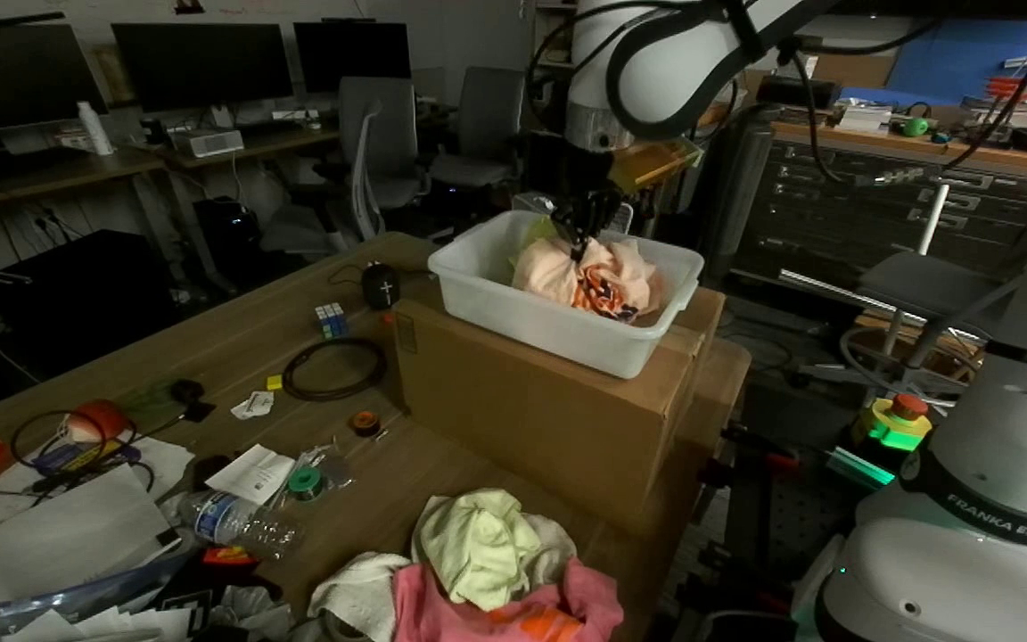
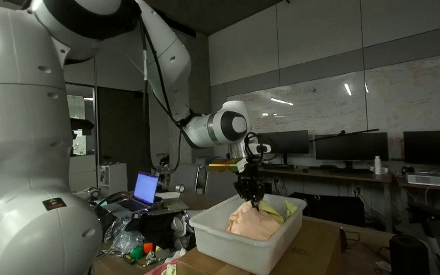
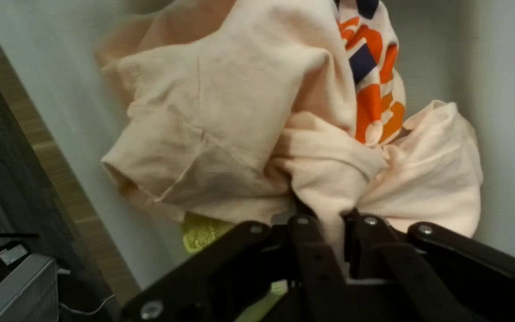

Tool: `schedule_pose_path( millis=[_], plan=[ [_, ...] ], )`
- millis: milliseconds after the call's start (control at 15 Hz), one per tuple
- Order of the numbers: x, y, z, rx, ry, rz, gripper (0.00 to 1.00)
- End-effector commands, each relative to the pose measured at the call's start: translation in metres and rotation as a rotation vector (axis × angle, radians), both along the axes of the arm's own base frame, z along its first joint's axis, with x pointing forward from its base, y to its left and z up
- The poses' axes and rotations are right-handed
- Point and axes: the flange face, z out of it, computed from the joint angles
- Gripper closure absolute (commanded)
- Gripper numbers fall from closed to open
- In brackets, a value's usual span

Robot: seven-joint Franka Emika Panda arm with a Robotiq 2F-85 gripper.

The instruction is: Pick the clothes in the box and put them on the table

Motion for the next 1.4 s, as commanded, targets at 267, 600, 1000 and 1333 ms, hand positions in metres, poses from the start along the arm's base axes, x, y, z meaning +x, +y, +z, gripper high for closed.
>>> schedule_pose_path(
  millis=[267,600,1000,1333],
  plan=[
    [-0.045,0.022,0.140,0.033,-0.350,-0.148,0.92],
    [-0.053,0.052,0.183,0.006,-0.491,-0.183,0.92],
    [-0.047,0.108,0.177,-0.026,-0.399,0.058,0.92],
    [-0.055,0.172,0.170,-0.023,-0.304,0.327,0.92]
  ],
)
